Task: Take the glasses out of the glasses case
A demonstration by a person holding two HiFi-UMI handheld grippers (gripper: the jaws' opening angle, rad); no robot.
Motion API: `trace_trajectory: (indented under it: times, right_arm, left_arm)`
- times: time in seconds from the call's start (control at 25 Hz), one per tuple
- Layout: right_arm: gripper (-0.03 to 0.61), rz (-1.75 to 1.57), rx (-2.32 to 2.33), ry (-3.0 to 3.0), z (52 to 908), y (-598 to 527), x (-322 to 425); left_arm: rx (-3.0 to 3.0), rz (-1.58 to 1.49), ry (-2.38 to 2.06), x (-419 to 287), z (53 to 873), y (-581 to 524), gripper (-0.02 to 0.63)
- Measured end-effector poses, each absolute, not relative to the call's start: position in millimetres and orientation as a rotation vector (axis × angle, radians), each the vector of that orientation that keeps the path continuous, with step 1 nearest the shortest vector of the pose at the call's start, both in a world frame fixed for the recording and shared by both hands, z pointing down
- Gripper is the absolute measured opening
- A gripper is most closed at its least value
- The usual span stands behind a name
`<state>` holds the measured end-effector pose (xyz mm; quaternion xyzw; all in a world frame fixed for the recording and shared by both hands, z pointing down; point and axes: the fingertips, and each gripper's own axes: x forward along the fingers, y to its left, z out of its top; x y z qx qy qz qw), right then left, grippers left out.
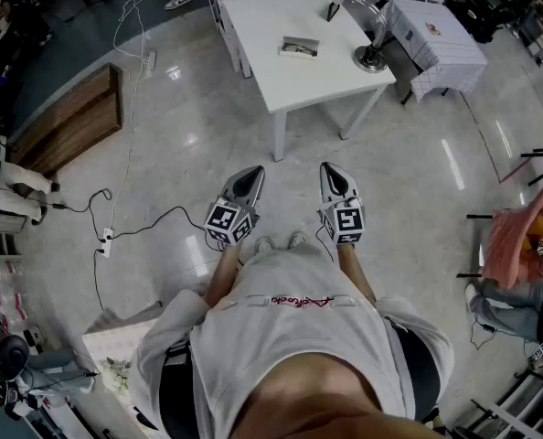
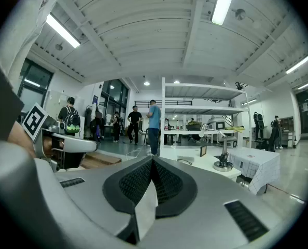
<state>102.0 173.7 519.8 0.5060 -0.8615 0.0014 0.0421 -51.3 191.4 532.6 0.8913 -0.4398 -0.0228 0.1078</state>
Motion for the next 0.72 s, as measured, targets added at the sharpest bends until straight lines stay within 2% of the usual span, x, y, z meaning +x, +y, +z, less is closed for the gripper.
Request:
trace_trajectory:
  times: [0.72]
  right_arm:
    - [-0.003,-0.014,1.505,-2.696,520.7,171.9,119.4]
  left_arm:
    - [2.608,-0.046,-1.289,-16.5,540.0,191.6,0.000]
